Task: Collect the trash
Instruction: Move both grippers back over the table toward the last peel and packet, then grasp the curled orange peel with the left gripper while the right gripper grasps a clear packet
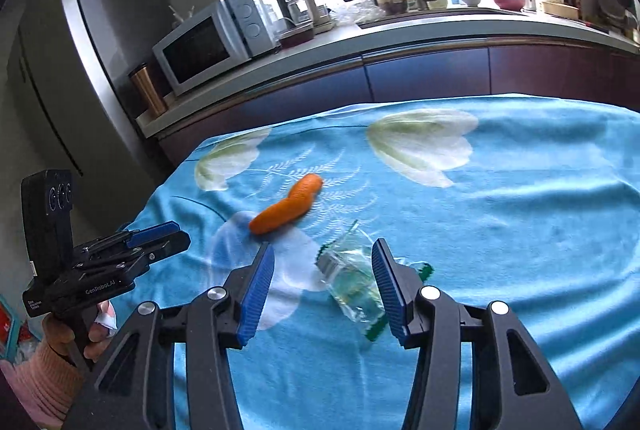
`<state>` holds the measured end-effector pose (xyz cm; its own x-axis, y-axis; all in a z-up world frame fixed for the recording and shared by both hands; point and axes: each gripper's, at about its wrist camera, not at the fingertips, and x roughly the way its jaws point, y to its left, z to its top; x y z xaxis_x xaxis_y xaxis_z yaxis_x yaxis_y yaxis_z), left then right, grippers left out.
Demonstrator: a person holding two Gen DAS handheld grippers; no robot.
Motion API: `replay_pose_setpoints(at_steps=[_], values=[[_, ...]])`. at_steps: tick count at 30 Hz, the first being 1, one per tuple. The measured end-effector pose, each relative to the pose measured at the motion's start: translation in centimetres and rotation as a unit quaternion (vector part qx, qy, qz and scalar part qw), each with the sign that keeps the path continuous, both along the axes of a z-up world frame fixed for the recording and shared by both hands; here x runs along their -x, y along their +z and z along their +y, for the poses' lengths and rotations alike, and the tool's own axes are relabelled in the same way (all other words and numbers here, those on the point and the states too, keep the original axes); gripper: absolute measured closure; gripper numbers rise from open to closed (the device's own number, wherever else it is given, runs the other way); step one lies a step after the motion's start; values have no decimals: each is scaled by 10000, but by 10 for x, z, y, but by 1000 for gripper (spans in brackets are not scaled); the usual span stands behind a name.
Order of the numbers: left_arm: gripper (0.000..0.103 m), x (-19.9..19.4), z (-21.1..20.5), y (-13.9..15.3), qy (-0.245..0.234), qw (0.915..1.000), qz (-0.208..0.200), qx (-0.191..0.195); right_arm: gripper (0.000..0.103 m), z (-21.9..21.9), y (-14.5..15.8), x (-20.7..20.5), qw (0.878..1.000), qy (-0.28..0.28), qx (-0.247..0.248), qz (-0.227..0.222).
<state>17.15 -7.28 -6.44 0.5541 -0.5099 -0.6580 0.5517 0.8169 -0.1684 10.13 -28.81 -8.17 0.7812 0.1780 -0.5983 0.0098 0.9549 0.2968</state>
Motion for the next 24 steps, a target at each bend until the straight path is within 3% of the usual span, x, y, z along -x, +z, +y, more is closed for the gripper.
replay_pose_setpoints(at_steps=[9,24], values=[[60,-22,-49,-7,-288,9990,6,-353,44,-24,-20,7,9994,-220,-174,210],[65,-43,-86,-21,-481,9965,194,-661,44,-24,-34,0,9983,-122,-392,404]])
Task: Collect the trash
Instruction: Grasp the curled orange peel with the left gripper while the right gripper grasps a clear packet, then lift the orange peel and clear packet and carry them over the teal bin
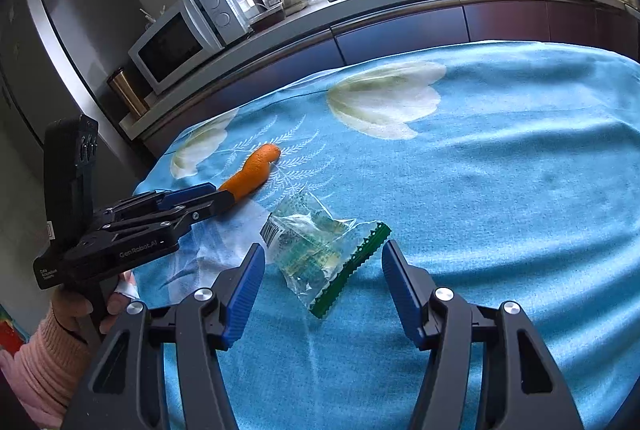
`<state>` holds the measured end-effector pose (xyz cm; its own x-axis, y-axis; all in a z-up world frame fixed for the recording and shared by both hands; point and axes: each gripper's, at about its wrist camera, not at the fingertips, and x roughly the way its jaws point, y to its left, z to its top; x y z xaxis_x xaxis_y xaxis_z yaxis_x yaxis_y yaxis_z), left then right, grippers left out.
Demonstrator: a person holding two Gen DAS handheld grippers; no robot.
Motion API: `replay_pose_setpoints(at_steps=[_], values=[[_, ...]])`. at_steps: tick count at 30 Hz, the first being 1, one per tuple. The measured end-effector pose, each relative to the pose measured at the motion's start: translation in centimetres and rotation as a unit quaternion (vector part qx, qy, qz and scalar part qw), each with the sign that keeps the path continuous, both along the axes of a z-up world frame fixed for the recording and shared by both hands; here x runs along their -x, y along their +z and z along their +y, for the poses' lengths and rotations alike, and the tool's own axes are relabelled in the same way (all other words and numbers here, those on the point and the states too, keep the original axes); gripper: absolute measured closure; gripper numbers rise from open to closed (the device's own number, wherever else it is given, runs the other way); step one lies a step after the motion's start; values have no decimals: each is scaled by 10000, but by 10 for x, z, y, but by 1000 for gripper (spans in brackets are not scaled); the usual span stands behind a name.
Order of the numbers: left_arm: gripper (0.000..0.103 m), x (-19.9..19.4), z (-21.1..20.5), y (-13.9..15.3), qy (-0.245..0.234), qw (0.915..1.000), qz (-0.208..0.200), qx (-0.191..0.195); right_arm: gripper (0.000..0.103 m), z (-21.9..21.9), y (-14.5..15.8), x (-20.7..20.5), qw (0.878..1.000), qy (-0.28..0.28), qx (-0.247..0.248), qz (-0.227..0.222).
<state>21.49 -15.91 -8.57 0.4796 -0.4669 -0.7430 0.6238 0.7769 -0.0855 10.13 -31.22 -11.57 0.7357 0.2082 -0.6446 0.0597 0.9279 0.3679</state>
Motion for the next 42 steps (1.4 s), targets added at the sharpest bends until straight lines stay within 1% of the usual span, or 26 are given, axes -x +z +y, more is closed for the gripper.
replay_pose_setpoints(at_steps=[1,2,3,4,7,8,11,13,16,21,26,32,42], values=[[65,0,-1,-1,4,10000,9,-7,45,0,1,-1,10000,4,21,-3],[69,-1,-2,-1,-2,10000,27,-9,45,0,1,-1,10000,-1,38,-5],[76,-2,-3,-2,-17,10000,46,-17,46,1,1,-2,10000,8,22,0],[78,-2,-4,-3,-19,10000,57,-25,48,1,0,-3,10000,17,7,8],[79,0,-4,-3,-4,10000,32,-23,56,-1,-1,-5,10000,33,-33,50],[79,0,-4,-3,9,10000,20,-25,57,-1,-1,-5,10000,30,-38,54],[82,3,-1,-1,20,10000,-12,-3,66,-2,-2,-4,9999,35,-84,61],[83,5,2,0,43,10000,-32,34,76,-3,-2,-5,9999,59,-121,62],[84,9,8,3,131,9998,-98,100,84,-1,-3,-5,9999,120,-108,60],[86,16,23,8,209,9994,-136,239,92,1,-2,-5,9999,145,-91,26],[86,23,41,12,352,9986,-139,375,94,1,0,-3,9997,177,-155,-36],[87,32,67,20,516,9969,-160,566,95,5,2,-2,9989,294,-350,-108],[87,53,112,27,785,9939,-238,735,95,18,12,-2,9970,523,-514,-256]])
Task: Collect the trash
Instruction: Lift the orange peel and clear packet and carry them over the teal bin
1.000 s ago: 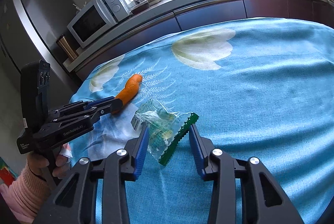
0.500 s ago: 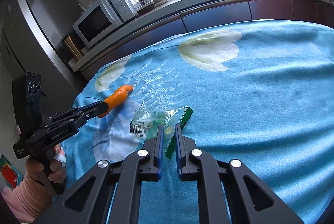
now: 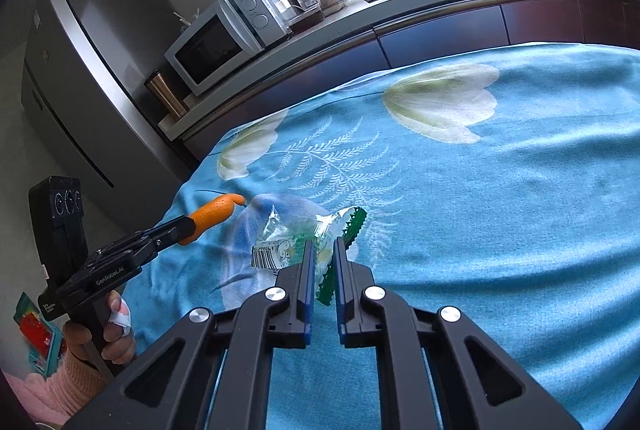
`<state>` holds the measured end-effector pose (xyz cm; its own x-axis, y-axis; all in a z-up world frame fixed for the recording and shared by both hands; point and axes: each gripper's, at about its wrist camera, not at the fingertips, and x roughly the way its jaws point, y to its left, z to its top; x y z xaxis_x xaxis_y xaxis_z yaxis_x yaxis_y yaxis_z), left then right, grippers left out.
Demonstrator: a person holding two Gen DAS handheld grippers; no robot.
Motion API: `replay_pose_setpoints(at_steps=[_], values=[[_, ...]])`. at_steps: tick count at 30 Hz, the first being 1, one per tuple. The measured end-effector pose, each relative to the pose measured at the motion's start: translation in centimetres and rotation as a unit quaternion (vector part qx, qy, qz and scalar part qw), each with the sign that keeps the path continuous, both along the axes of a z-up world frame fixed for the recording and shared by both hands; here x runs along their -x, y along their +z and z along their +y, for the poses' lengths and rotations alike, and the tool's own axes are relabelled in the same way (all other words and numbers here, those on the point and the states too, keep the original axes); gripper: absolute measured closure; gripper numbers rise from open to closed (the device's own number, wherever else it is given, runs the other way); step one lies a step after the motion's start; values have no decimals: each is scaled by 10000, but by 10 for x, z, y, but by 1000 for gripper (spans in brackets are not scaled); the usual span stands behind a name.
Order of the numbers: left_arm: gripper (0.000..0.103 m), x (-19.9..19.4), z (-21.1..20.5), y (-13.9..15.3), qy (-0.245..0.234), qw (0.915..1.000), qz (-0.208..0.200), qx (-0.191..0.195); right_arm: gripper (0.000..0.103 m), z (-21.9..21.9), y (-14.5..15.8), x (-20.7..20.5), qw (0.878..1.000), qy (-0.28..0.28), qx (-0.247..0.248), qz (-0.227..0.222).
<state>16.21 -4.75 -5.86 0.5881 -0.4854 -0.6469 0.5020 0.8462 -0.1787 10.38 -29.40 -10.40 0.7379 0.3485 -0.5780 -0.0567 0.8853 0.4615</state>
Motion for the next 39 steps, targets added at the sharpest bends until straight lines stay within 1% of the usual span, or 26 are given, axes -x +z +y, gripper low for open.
replay_pose_setpoints(at_steps=[5,16,22,39], values=[[87,13,26,1,184,9998,-45,22,95,12,3,-1,9998,162,-48,-54],[87,32,72,0,588,9982,12,149,95,46,7,-12,9982,571,-169,-112],[87,40,89,1,744,9970,10,213,95,67,9,-17,9966,792,-190,-138],[87,64,129,13,1125,9933,-191,203,95,115,15,-25,9916,1262,-217,-188]])
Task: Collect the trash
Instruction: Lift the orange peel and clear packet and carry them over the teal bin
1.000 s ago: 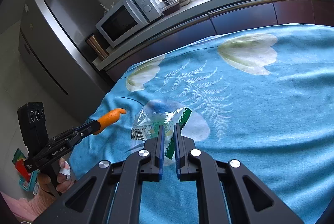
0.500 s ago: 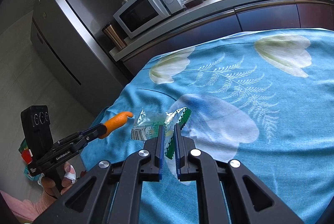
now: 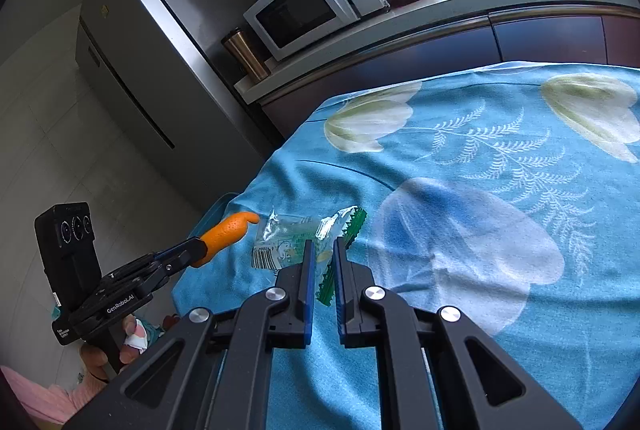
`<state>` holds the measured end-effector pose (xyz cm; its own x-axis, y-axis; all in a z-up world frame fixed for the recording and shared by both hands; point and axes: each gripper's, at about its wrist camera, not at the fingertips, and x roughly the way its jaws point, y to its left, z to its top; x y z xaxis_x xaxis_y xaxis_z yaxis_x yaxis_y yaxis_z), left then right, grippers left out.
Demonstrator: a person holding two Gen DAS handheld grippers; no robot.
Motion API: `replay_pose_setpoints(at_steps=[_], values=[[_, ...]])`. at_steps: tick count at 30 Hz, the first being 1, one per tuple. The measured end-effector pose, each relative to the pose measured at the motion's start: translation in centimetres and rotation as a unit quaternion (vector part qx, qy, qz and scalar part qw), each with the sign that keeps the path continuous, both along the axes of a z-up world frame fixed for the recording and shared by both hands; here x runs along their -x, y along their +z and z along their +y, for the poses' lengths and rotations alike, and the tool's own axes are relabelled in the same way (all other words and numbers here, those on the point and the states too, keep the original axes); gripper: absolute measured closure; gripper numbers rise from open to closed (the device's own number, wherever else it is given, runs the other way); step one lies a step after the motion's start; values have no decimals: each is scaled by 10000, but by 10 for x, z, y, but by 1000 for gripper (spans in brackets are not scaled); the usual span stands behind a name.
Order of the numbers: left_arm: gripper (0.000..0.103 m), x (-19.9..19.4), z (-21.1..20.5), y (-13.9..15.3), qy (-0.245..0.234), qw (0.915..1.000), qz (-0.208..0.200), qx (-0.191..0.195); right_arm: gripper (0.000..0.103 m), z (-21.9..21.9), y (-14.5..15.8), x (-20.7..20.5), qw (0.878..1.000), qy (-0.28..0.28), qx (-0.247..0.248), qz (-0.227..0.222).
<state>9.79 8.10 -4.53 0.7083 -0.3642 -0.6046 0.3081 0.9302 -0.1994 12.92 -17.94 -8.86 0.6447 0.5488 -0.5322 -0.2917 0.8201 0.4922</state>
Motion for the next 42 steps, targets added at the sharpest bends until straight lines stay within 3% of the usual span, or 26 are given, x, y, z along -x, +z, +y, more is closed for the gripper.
replay_pose_setpoints(at_steps=[42], values=[[87,19,75,12,835,9964,-175,7,95,95,12,-33,9954,957,-25,-68]])
